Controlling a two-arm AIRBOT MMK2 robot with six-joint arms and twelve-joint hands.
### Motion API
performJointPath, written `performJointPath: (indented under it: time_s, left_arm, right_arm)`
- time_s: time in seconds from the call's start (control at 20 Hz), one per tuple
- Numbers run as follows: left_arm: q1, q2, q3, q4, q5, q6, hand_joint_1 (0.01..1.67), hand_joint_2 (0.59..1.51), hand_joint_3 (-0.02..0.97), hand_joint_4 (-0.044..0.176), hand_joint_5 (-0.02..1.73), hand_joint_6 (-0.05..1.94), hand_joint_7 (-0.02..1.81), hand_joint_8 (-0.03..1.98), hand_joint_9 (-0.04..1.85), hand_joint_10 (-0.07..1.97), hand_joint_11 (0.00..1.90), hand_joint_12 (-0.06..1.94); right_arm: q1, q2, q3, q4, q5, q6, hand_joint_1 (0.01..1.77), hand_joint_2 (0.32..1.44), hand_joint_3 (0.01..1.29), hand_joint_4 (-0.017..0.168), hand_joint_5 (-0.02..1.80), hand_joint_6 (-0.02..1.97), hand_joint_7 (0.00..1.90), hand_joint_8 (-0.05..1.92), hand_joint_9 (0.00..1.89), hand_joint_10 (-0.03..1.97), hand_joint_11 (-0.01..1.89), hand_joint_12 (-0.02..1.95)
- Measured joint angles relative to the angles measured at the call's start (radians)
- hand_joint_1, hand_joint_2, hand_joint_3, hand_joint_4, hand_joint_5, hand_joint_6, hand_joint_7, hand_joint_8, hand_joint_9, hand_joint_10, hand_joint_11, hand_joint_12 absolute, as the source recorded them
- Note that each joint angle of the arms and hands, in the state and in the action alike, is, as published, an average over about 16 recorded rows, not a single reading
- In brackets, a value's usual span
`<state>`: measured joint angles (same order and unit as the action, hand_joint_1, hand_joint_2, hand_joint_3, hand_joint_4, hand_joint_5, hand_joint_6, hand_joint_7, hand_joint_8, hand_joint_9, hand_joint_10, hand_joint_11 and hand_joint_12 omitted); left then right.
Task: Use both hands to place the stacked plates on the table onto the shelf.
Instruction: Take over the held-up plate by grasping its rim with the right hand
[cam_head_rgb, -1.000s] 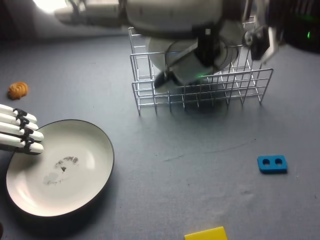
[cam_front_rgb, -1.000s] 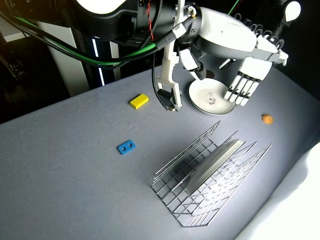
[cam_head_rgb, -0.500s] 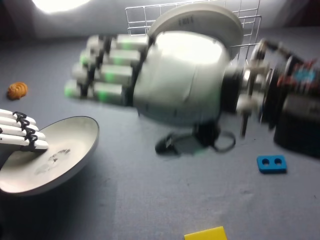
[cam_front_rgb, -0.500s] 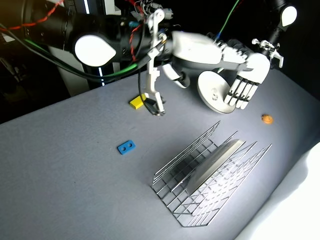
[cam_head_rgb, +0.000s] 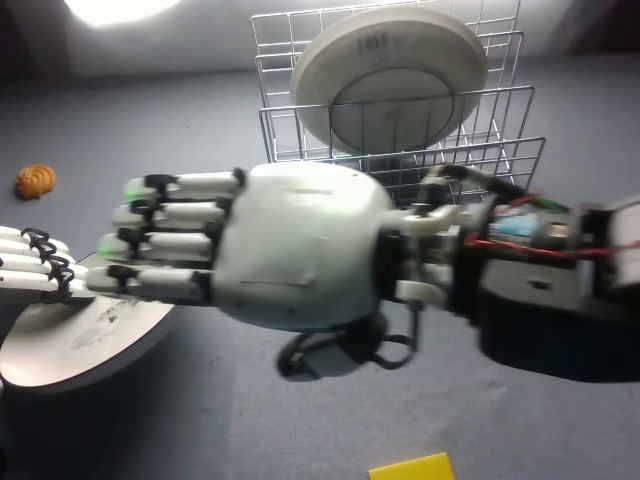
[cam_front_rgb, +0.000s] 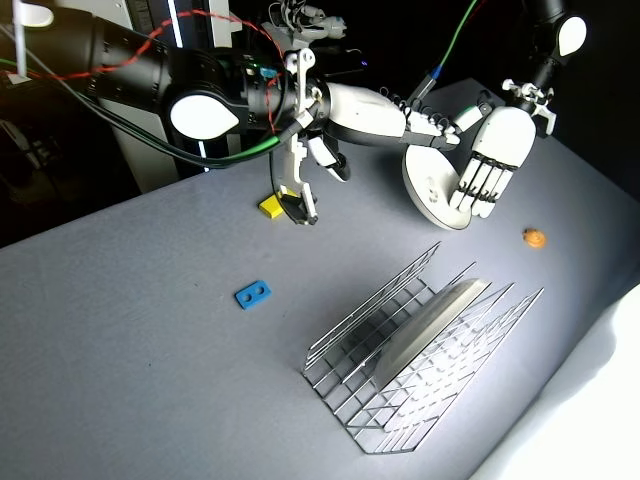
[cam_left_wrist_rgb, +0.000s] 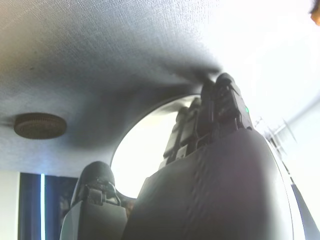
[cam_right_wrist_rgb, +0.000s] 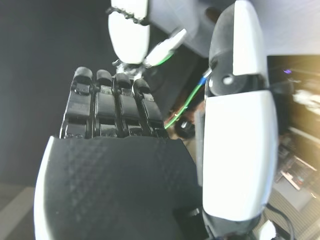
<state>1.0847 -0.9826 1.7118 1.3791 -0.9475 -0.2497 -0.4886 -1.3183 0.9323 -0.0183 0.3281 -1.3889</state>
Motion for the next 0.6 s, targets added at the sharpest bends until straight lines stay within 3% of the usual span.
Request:
performJointPath:
  time_s: [0.25, 0.6]
  left_arm:
    - [0.006, -0.002, 0.002, -0.007, -0.002, -0.002, 0.01, 1.149, 0.017, -0.006, 0.0, -0.02, -0.01, -0.02, 0.02, 0.02, 0.01, 0.0]
    - [0.006, -0.004, 0.005, -0.008, -0.004, -0.003, 0.01, 1.144, 0.017, -0.006, 0.0, -0.02, -0.02, -0.03, 0.02, 0.02, 0.01, -0.01]
  right_arm:
    - [-0.009, -0.104, 0.091, 0.054, -0.003, -0.017, 1.05, 0.91, 0.02, 0.004, 0.02, 0.04, 0.03, 0.01, 0.03, 0.02, 0.04, 0.05]
    - [-0.02, -0.255, 0.239, 0.123, -0.012, -0.019, 1.01, 0.93, 0.02, 0.004, 0.07, 0.04, 0.08, 0.01, 0.08, 0.02, 0.03, 0.28]
